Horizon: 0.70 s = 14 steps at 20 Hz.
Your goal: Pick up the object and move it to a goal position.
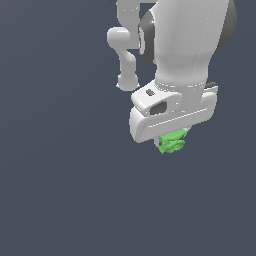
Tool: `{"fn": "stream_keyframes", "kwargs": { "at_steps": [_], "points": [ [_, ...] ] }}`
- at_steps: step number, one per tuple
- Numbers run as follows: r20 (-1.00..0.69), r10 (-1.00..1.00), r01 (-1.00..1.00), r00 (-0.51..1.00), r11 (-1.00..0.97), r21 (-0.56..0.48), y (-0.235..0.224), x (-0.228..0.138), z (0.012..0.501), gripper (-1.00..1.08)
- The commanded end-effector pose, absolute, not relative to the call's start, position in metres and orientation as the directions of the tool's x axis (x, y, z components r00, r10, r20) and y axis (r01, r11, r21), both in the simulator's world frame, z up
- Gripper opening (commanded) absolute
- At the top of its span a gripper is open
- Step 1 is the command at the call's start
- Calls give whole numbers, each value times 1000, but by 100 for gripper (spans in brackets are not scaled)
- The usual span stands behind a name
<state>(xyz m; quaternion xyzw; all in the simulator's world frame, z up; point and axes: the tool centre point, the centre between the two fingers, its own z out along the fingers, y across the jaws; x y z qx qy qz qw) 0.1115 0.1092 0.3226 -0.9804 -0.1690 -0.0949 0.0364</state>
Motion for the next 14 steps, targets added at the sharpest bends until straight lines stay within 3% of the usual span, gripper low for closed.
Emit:
{"fn": "stream_keyframes", "kwargs": {
  "at_steps": [1, 14],
  "points": [
    [216, 297, 314, 930, -948, -46, 122, 113, 351, -100],
    [267, 218, 242, 939, -968, -62, 156, 122, 435, -100]
  ]
}}
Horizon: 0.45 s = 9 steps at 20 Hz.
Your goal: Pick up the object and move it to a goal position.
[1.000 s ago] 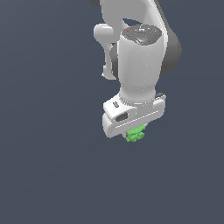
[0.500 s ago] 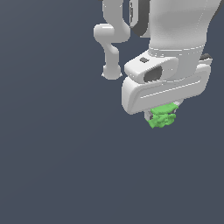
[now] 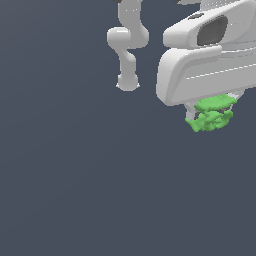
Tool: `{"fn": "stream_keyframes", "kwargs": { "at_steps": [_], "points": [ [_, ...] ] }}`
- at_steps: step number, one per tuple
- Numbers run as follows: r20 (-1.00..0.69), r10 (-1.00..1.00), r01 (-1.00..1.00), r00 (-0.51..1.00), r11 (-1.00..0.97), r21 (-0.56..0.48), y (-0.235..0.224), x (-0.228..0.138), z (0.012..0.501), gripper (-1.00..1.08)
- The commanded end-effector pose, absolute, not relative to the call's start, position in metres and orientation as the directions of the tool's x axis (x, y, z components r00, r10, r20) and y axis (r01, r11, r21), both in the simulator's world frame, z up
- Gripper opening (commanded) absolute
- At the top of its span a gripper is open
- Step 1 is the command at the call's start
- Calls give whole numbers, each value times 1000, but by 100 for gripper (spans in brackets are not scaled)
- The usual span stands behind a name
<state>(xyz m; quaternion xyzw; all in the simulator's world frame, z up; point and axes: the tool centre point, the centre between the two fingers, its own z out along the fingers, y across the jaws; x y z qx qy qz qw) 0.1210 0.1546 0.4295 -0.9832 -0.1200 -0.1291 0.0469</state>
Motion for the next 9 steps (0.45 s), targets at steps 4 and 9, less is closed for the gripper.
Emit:
{"fn": "stream_keyframes", "kwargs": {
  "at_steps": [4, 9],
  "points": [
    [272, 211, 236, 939, -970, -64, 159, 123, 442, -100],
    [272, 211, 236, 939, -970, -63, 159, 124, 442, -100]
  ]
}}
